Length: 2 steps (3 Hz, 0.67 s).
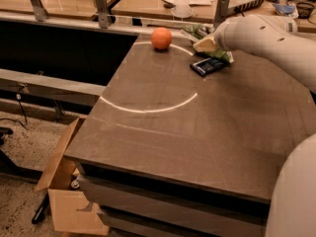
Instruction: Move green jalapeno chip bag near orange
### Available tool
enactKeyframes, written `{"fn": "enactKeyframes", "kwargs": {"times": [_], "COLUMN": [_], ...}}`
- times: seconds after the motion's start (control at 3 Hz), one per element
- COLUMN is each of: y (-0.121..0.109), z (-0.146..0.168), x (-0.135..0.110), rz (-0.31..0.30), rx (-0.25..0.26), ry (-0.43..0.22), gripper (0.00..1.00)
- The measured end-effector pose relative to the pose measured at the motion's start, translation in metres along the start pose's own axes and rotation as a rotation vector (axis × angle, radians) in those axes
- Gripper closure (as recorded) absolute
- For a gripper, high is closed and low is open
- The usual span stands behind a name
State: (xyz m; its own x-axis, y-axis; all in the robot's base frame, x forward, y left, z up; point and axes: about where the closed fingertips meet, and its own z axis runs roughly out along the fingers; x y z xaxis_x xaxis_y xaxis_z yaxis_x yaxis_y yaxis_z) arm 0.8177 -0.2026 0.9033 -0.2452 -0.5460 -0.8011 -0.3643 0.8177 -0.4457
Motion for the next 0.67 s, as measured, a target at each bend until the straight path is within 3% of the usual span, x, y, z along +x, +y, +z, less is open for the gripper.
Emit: {"fn": "enactKeyframes", "kwargs": {"times": [0.33,0.67], "y": [0.004,-0.028], "z": [-0.017,-0.069], "x": [0.001,0.011], "rz": [0.022,0.082], "rx": [0.000,0.098], "ry": [-0.005,-0.015], "gripper": [0.00,0.00]}}
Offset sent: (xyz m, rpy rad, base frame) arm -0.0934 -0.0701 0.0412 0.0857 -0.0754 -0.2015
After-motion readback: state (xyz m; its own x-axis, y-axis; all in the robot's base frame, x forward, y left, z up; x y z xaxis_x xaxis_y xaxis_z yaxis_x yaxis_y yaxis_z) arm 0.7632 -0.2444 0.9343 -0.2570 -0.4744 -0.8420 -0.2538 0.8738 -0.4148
